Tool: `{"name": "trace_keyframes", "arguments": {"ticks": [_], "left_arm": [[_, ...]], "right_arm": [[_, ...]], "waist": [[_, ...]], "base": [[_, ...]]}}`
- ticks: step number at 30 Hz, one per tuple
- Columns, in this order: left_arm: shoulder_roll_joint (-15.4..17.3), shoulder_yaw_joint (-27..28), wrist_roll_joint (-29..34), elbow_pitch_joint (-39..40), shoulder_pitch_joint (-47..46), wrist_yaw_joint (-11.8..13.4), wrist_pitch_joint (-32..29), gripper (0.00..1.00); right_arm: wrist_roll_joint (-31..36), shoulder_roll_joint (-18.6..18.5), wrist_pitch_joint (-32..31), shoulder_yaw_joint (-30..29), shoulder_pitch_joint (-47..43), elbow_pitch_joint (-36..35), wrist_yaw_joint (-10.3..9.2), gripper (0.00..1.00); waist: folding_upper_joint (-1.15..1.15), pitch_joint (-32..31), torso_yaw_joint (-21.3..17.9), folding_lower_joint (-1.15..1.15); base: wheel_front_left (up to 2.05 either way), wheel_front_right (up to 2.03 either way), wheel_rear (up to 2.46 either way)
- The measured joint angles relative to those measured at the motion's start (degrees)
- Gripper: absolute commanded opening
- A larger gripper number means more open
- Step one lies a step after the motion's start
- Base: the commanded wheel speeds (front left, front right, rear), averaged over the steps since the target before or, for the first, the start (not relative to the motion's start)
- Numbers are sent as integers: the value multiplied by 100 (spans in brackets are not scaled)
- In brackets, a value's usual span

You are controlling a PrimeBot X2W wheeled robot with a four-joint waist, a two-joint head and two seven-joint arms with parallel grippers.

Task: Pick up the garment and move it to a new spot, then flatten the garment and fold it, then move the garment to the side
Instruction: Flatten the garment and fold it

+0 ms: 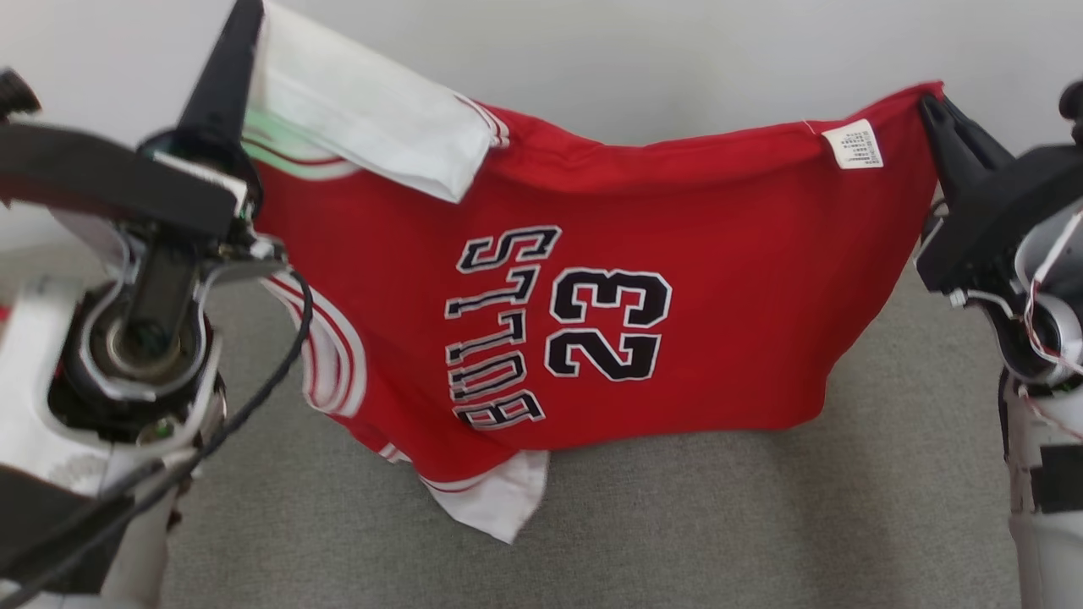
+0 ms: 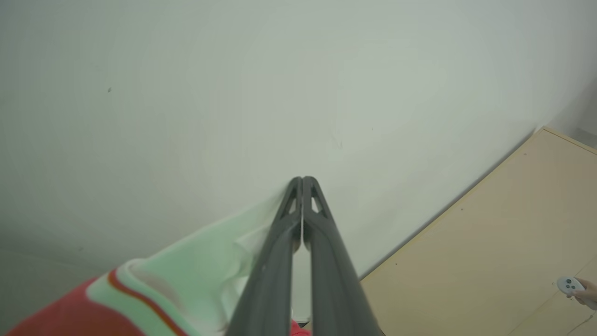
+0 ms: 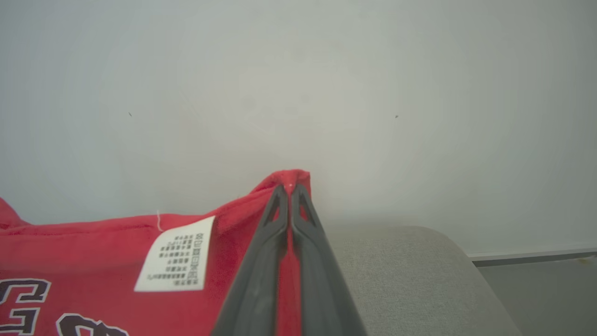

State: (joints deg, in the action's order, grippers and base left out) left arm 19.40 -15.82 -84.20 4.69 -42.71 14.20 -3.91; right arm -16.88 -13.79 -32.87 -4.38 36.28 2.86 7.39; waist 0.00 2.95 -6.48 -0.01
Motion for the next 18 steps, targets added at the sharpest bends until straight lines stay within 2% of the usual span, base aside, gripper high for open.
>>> {"name": "trace_keyframes", "arguments": {"ticks": [5, 8, 10, 13, 18], "left_arm": [[54, -44, 223, -514, -671, 241, -66, 0], [97, -4, 419, -957, -1288, 320, 26, 0], [147, 37, 662, -1282, -1823, 258, 182, 0], [235, 167, 1000, -1758, -2791, -70, 571, 0], [120, 246, 1395, -2291, -4144, -722, 1290, 0]], "right_arm": [[-178, 60, -29, 214, 659, 506, 0, 0], [-336, 350, 118, 162, 1337, 1054, 0, 0], [-387, 565, 400, 86, 1916, 1452, 0, 0], [-208, 781, 1224, -145, 2942, 2023, 0, 0], [515, 784, 2796, -392, 4282, 2776, 0, 0]], "waist": [[1, 248, -68, 1], [1, 520, -110, 1], [1, 747, -137, 1], [1, 1165, -182, 2], [1, 1850, -271, 4]], "base": [[0, 0, 0], [0, 0, 0], [0, 0, 0], [0, 0, 0], [0, 0, 0]]}}
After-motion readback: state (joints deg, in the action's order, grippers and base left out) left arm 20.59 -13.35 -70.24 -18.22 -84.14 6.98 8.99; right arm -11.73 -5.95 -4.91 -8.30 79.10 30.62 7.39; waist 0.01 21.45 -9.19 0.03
